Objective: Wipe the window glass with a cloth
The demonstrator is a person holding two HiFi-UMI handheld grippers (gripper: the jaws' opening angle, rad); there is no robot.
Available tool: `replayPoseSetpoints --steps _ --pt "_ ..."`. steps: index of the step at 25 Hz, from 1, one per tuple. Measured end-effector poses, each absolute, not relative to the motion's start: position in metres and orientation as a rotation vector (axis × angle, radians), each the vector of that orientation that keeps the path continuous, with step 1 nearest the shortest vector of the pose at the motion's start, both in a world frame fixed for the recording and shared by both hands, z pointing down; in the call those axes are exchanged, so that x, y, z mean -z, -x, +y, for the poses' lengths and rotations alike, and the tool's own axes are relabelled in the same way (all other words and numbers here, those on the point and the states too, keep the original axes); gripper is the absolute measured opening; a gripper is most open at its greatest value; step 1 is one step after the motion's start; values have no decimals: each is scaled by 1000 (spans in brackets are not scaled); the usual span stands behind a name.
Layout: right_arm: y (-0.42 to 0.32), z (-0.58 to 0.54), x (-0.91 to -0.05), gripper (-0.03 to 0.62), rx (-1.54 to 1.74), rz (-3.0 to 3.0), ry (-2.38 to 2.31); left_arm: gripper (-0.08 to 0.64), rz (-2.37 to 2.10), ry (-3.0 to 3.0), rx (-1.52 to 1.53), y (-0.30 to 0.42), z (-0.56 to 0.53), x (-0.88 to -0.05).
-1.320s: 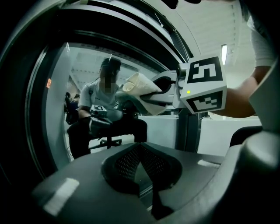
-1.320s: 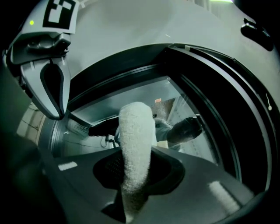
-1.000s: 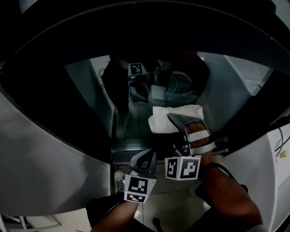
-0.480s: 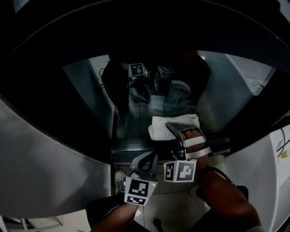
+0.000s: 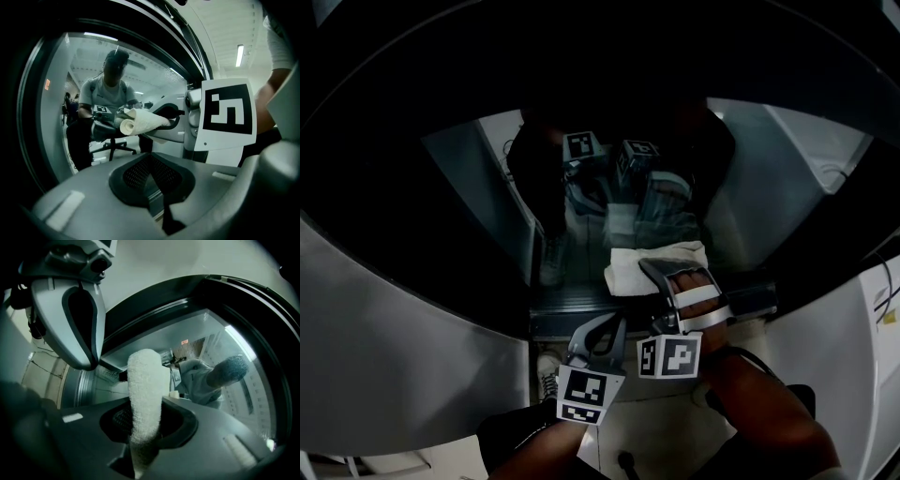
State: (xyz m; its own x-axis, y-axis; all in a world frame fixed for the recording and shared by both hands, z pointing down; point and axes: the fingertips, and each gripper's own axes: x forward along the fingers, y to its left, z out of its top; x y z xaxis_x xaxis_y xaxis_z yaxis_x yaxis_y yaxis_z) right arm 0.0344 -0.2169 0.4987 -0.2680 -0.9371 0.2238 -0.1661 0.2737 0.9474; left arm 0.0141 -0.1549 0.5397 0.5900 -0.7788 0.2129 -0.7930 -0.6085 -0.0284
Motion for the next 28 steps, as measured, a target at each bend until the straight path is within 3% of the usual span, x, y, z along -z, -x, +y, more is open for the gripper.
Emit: replayPoseSetpoints --steps 15,28 --pt "-30 -205 -502 91 1054 -1692 -976 17 -1319 -2768 -306 -23 -149 -539" --pt "-59 -132 -366 91 1246 -1687 -1084 17 -1331 -2765 -302 -29 -137 -523"
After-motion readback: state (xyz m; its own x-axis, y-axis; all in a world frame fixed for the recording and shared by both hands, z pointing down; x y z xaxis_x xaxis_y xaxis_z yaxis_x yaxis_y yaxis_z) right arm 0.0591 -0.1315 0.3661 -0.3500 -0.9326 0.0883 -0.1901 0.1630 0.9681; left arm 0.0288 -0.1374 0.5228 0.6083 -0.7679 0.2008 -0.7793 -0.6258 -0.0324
